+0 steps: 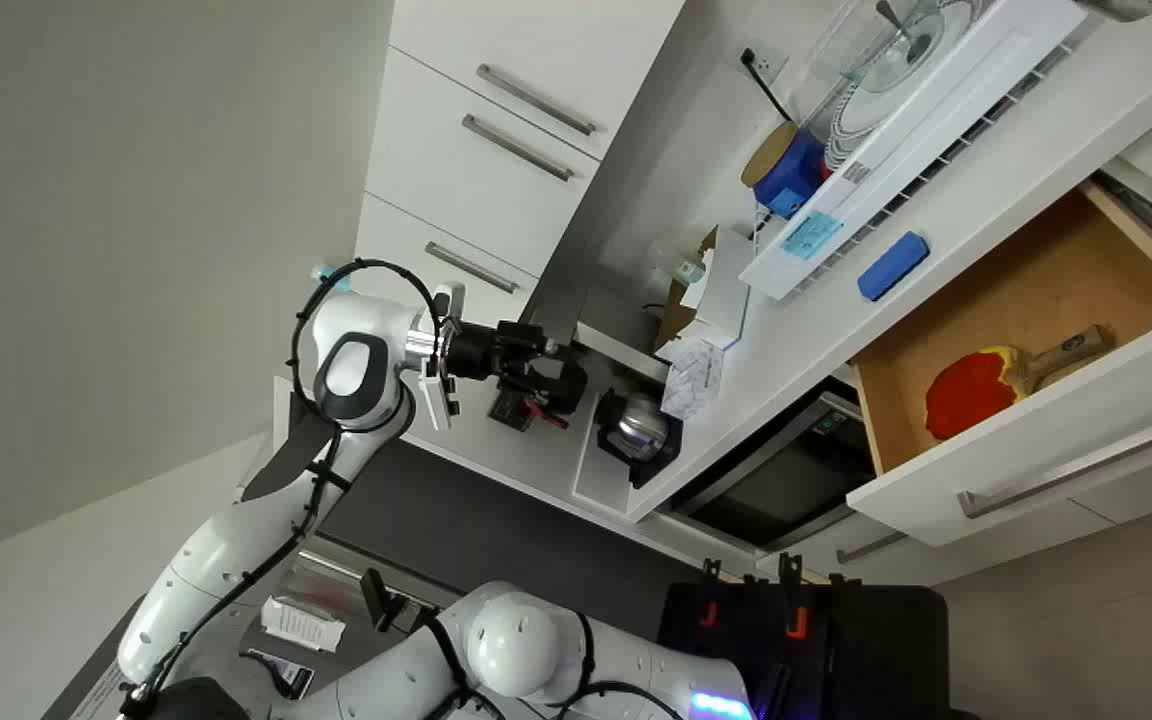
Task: Take the racket in the drawer and put it on the counter
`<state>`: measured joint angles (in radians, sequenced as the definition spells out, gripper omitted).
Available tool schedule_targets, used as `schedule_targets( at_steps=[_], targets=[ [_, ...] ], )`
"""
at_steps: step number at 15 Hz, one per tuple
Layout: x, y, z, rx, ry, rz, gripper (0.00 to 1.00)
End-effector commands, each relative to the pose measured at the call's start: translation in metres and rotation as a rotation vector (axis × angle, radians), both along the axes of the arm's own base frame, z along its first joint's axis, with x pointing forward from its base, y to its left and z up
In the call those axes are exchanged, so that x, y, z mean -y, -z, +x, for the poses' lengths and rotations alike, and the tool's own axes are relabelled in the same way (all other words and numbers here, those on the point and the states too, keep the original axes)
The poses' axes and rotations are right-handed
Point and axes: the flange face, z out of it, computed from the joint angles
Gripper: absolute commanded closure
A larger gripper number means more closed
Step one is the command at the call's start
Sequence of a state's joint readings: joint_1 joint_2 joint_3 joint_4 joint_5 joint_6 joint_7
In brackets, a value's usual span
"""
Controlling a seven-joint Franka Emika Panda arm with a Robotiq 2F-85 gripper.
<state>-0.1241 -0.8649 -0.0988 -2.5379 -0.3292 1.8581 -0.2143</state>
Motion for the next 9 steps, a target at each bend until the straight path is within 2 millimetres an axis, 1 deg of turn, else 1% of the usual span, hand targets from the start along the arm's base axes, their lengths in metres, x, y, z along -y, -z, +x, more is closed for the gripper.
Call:
schedule_targets(
  at_steps=[1,5,6,9],
  targets=[
    [0.0,-0.001,0.0,-0.001,0.0,0.0,0.0],
    [0.0,-0.001,0.0,-0.001,0.0,0.0,0.0],
    [0.002,0.0,0.005,0.003,0.027,-0.003,0.0],
    [0.025,0.01,0.023,0.042,0.187,0.03,0.0]
  ],
)
